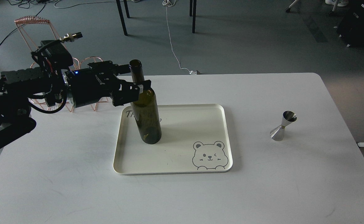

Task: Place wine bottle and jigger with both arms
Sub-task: 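Grasp the bottle neck with the left gripper and lift it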

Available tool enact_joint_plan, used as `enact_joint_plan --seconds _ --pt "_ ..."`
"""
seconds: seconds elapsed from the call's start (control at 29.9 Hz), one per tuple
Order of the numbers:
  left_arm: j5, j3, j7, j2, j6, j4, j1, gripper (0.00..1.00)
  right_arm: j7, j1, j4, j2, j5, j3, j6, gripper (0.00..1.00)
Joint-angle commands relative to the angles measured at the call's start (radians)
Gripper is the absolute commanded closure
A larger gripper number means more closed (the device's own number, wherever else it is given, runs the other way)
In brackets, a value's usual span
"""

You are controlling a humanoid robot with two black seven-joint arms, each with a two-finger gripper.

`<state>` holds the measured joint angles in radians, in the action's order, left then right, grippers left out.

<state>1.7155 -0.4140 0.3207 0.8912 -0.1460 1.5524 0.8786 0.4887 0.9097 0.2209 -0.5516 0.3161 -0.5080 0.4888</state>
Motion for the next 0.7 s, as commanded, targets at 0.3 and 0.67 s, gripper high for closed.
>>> enact_joint_plan --seconds 0.3,0.67 --pt "-0.004 0.003 0.011 0.009 0.002 0.000 -0.010 0.71 0.000 -0.002 -0.002 -0.001 -0.002 0.005 0.000 0.01" --pt "-0.019 -0.108 0.015 0.089 -0.014 0.005 0.066 0.74 0.000 0.000 -0.003 -0.013 -0.003 0.006 0.000 0.01"
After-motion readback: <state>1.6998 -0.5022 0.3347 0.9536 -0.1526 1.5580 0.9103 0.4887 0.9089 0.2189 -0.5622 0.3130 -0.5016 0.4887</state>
